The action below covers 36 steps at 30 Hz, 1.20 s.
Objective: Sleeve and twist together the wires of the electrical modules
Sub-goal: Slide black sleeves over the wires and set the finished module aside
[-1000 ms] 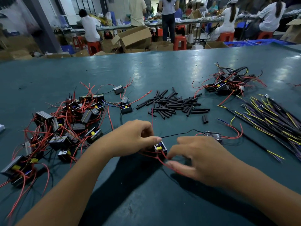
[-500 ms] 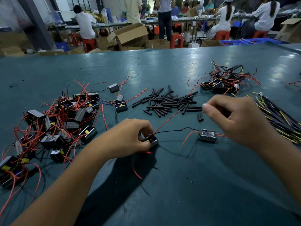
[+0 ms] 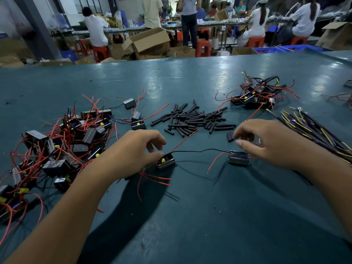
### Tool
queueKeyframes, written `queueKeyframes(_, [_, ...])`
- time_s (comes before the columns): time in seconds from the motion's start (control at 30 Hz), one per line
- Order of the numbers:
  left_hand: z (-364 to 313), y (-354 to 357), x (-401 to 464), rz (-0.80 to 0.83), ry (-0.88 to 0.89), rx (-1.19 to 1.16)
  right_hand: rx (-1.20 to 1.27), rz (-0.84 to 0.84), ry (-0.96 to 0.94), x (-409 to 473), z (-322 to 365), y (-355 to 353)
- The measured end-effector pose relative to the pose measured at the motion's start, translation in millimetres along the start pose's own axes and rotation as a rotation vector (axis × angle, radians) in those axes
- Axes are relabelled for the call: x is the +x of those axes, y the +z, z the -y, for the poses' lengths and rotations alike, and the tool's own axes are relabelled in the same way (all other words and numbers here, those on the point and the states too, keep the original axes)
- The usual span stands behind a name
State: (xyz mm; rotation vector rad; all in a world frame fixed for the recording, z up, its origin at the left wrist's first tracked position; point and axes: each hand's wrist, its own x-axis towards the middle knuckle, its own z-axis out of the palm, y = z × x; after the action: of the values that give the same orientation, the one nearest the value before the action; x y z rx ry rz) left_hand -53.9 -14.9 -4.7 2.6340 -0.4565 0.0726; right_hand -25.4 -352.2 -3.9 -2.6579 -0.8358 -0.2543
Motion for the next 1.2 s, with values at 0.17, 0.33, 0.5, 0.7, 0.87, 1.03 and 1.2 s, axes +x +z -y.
queueKeyframes(0.17, [1,5,-2,0.093,-0.103,0.082,-0.041,0.186,0.016,0,-6,11])
queueKeyframes(0.33, [-1,10,0,0.126,-0.094,0.112,-0.074,0.244,0.031,4,-5,20])
queueKeyframes(0.5, [-1,6,0,0.131,-0.08,0.134,0.171,0.199,0.068,1,-13,7])
queueKeyframes(0.7, [-3,4,-2,0.111,-0.08,0.164,0.23,0.191,0.042,-1,-18,2])
queueKeyframes(0.87, [-3,2,-2,0.118,-0.079,0.148,0.226,0.21,0.021,-1,-18,2])
queueKeyframes(1.03, [0,2,-2,0.149,-0.083,0.15,0.197,0.245,0.016,0,-17,2])
queueKeyframes(1.2, [-1,6,0,0.072,0.003,0.053,0.148,0.282,0.009,1,-15,5])
